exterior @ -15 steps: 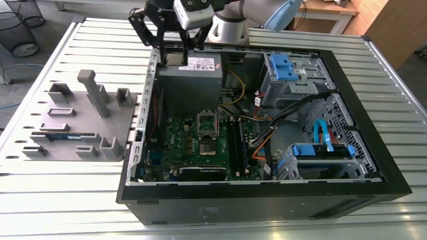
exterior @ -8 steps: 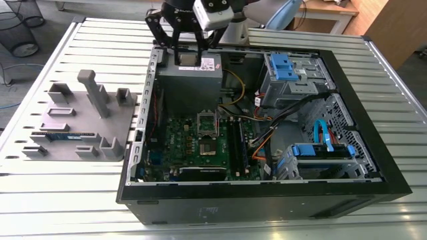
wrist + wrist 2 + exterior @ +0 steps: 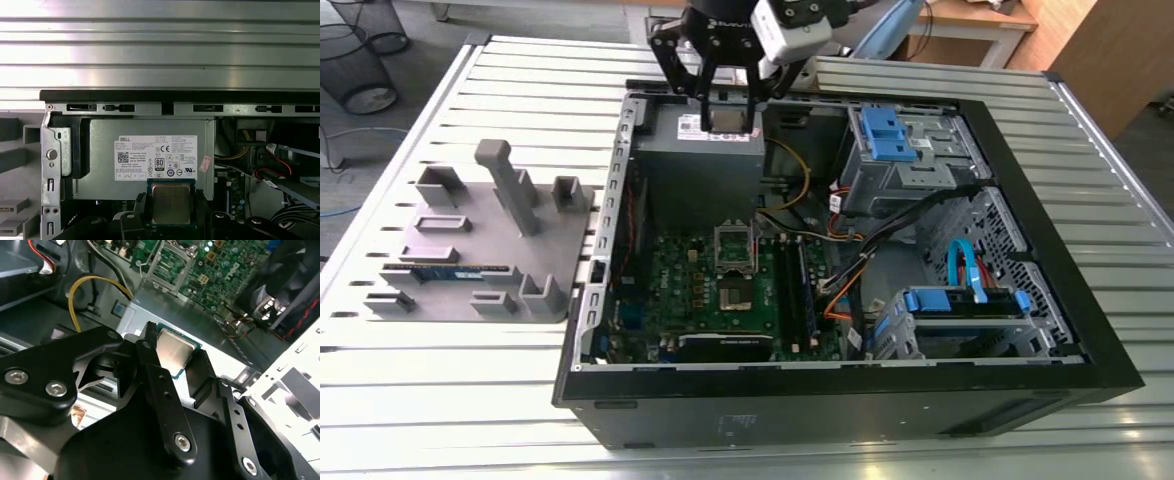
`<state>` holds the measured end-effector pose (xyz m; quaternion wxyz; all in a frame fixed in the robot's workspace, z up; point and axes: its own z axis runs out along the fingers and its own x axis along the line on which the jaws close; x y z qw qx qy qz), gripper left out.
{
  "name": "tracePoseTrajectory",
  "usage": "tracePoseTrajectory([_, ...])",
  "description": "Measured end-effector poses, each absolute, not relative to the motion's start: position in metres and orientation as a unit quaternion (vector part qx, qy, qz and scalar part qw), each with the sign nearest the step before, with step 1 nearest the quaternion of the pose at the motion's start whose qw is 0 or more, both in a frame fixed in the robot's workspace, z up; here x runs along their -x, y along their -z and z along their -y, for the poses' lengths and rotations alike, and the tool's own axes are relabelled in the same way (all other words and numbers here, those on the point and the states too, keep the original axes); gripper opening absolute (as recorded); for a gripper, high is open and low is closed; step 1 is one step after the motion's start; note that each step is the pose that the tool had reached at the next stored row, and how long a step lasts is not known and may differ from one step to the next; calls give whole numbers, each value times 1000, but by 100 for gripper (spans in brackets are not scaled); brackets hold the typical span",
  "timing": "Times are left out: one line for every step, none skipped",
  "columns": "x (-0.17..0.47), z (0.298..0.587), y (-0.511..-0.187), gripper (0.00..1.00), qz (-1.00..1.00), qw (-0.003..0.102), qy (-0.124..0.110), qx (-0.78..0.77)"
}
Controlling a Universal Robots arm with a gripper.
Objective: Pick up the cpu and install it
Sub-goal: 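Pick up the cpu and move it towards the insertion slot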
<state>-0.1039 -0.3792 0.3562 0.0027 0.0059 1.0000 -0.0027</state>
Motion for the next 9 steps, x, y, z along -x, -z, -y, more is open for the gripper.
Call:
tracePoseTrajectory([101, 379, -356, 47, -1000, 3, 3, -6])
tracePoseTrajectory([99, 379, -356, 47, -1000, 3, 3, -6])
tracePoseTrajectory([98, 379, -356, 47, -1000, 3, 3, -6])
tracePoseTrajectory([97, 379, -356, 47, -1000, 3, 3, -6])
tracePoseTrajectory([96, 379, -356, 47, -1000, 3, 3, -6])
tracePoseTrajectory([96, 379, -356, 47, -1000, 3, 3, -6])
tracePoseTrajectory([96, 379, -356, 47, -1000, 3, 3, -6])
tracePoseTrajectory([96, 379, -356, 47, -1000, 3, 3, -6])
tracePoseTrajectory([96, 379, -356, 47, -1000, 3, 3, -6])
